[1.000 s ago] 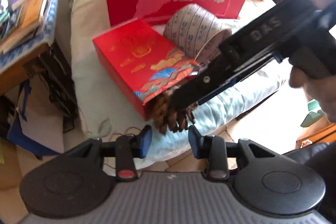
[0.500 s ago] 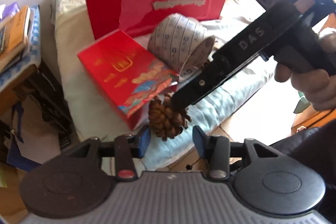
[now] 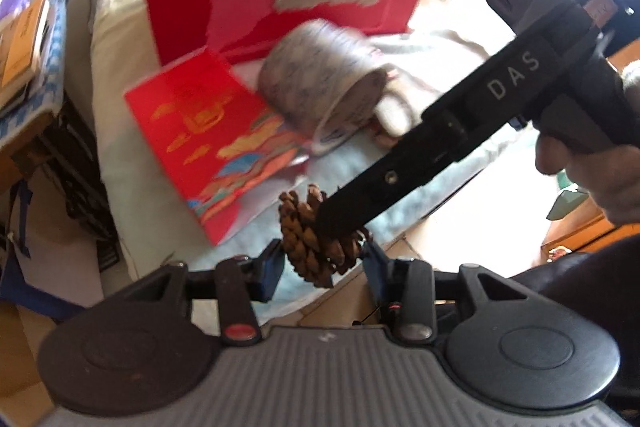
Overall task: Organize objects
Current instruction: 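Lift the pine cone with the right gripper over the red box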
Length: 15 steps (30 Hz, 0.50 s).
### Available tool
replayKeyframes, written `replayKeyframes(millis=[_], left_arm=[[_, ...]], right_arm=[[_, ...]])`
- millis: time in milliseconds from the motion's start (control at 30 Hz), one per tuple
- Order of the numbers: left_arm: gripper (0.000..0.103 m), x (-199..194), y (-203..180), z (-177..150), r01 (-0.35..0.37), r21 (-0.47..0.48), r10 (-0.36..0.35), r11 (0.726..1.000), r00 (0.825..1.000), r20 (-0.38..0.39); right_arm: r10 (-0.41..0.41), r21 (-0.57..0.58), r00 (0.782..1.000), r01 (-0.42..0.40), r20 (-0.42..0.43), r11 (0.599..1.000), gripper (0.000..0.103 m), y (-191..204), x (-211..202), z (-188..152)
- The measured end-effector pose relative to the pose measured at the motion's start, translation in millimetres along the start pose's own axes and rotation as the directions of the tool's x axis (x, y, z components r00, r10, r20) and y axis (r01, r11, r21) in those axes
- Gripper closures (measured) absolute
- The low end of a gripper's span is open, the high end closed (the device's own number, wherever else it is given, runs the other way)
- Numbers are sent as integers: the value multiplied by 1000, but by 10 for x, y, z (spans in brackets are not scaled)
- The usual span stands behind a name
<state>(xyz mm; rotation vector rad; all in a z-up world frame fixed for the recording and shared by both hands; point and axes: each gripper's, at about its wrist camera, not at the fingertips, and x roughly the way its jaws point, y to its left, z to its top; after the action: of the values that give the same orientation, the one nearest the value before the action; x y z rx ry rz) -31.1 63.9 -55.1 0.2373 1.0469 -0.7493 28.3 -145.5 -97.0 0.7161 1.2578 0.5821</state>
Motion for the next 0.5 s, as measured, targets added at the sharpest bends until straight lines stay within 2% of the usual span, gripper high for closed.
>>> replayKeyframes(millis=[133, 233, 333, 500], left_arm=[[61, -235, -119, 250, 20, 57, -24, 998, 996, 82], [61, -401, -208, 565, -13, 114, -6, 993, 986, 168], [61, -517, -239, 944, -39, 145, 2, 989, 968, 250], [61, -486, -172, 1666, -31, 135, -14, 990, 947, 321]], right_arm=[[10, -53, 998, -6, 66, 999, 57, 133, -399, 38], [20, -98, 988, -5, 154, 995, 57, 229, -764, 171], [33, -149, 968, 4, 249, 989, 57, 331, -1102, 374], [39, -188, 933, 31, 357, 982, 57, 349, -1485, 817]])
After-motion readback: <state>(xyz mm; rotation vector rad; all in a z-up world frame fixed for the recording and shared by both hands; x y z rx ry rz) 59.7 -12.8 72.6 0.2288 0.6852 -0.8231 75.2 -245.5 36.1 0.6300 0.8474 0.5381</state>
